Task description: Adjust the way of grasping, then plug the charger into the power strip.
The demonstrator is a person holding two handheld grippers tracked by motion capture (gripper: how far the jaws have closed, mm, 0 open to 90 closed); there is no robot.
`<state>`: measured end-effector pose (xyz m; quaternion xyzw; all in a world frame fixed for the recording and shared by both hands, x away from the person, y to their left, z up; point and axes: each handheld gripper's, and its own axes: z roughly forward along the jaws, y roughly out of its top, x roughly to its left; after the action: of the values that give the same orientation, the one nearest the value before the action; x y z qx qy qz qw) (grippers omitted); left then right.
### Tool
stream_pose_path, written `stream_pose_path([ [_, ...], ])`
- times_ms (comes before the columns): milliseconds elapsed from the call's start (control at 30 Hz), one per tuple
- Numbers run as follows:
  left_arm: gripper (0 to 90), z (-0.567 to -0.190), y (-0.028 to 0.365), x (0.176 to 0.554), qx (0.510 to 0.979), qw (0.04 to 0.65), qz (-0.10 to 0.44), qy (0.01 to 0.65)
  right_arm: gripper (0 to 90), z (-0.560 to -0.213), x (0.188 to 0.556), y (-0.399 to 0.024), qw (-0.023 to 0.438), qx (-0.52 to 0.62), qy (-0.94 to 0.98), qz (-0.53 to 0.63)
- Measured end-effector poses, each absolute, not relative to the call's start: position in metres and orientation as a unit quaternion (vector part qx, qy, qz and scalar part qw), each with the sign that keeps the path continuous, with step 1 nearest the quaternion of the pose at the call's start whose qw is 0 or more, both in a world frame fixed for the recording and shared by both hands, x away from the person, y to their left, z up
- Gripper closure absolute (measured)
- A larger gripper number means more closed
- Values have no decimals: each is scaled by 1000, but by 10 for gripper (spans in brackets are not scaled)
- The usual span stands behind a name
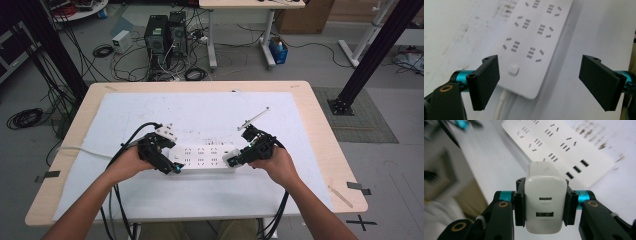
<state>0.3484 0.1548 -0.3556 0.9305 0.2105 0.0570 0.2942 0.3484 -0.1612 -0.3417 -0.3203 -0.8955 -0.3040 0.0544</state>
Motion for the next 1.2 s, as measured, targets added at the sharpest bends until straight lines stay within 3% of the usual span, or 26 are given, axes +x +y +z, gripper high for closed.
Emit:
stream_pose_path([
  [233,170,-354,182,355,939,247,46,236,624,-329,340,-143,-32,-242,-943,-224],
  [567,170,-356,208,359,943,198,32,264,624,-318,346,-143,-51,-213,-958,-187],
  [1200,170,-359,221,354,944,193,35,266,623,-314,355,-142,-54,-195,-964,-172],
])
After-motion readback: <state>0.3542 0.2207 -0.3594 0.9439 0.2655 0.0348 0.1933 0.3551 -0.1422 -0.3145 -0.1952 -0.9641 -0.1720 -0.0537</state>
